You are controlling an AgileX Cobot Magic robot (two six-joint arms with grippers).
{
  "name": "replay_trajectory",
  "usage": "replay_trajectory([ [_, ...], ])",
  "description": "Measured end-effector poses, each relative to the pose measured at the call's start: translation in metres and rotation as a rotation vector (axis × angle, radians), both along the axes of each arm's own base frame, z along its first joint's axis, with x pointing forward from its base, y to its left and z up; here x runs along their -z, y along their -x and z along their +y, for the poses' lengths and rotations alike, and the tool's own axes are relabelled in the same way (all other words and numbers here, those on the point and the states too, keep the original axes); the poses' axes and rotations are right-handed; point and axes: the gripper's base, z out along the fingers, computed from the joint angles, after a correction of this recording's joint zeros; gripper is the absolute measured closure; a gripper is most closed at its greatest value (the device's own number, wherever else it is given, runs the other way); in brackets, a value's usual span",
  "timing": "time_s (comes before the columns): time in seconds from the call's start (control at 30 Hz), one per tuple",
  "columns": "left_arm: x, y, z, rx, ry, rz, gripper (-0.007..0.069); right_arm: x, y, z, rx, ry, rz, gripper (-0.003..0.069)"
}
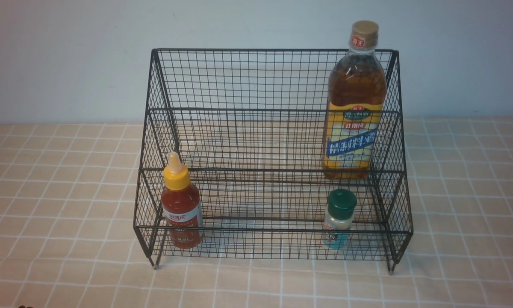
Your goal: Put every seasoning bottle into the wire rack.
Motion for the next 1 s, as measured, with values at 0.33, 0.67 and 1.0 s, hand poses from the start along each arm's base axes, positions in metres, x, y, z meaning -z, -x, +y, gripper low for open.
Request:
replay_trajectory([
  [0.33, 0.0, 0.0, 0.0, 0.0, 0.002, 0.0, 0.0631, 0.135, -0.057, 0.023, 0.233, 0.178, 0.412, 0.0671],
  [0.67, 0.0, 0.0, 0.0, 0.0, 0.003, 0.0, 0.0631, 0.179, -0.064, 0.013, 0.451, 0.187, 0.561, 0.0671],
  [1.0, 0.0, 0.0, 0.0, 0.0, 0.003, 0.0, 0.0631, 0.179, -0.064, 0.011, 0.498, 0.203, 0.56, 0.0671],
])
